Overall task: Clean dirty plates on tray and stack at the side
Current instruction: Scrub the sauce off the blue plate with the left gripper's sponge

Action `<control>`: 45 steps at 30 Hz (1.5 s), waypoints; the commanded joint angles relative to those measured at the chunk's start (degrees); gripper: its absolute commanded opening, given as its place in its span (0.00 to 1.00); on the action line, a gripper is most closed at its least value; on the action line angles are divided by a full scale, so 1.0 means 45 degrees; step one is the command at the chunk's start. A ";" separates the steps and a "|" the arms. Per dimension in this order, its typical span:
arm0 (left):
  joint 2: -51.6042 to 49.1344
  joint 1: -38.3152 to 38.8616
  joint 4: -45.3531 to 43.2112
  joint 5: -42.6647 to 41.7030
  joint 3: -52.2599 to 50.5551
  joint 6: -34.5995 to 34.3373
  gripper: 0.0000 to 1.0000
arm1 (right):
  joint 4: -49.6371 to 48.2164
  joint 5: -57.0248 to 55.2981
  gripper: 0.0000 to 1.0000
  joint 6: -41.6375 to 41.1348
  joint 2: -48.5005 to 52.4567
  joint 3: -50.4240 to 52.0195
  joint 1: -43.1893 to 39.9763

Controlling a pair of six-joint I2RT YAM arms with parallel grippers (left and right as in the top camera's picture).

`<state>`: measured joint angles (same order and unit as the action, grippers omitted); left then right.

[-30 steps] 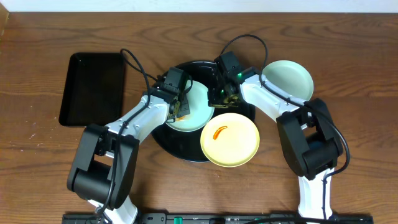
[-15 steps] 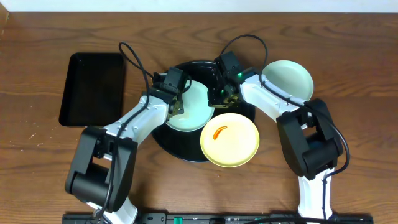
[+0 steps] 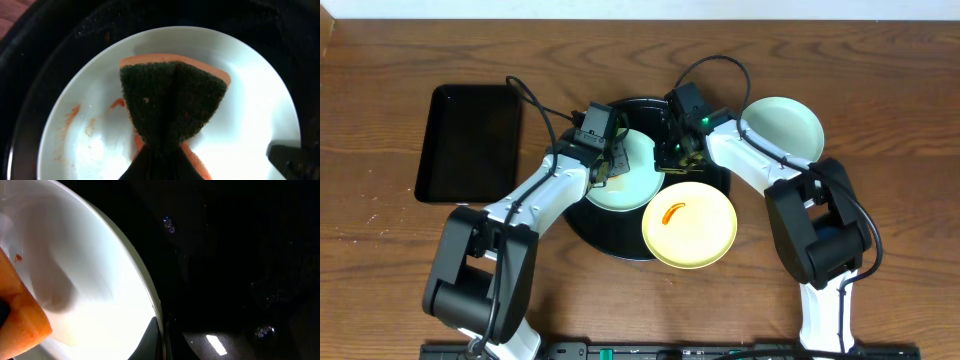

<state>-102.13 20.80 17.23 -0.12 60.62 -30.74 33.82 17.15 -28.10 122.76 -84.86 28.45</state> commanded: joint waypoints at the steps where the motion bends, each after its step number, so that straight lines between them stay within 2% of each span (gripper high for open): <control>1: -0.0447 0.0063 -0.0248 -0.0223 0.0146 -0.0680 0.09 | 0.0097 -0.0277 0.01 -0.0170 0.0296 0.0063 -0.0102; 14: -0.1311 0.0758 -0.1287 0.0063 0.0146 -0.0520 0.10 | 0.0121 -0.0277 0.01 -0.0165 0.0296 0.0063 -0.0102; 19: -0.1394 0.0408 -0.1030 0.1239 0.0141 0.0010 0.09 | 0.0165 -0.0277 0.01 -0.0126 0.0296 0.0063 -0.0102; 26: -0.1394 -0.0340 -0.0656 0.1389 0.0136 0.1365 0.10 | 0.0199 -0.0277 0.01 -0.0121 0.0296 0.0063 -0.0087; 38: -0.1326 -0.1375 0.0733 0.2283 0.0131 0.1749 0.09 | 0.0291 -0.0398 0.01 -0.0121 0.0296 0.0063 -0.0083; 45: -0.0389 -0.1418 0.0845 0.2278 0.0146 0.2637 0.09 | 0.0296 -0.0515 0.01 -0.0126 0.0296 0.0063 -0.0087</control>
<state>-105.97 15.92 19.70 5.61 61.76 -21.17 34.28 16.95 -28.21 122.76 -84.86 28.47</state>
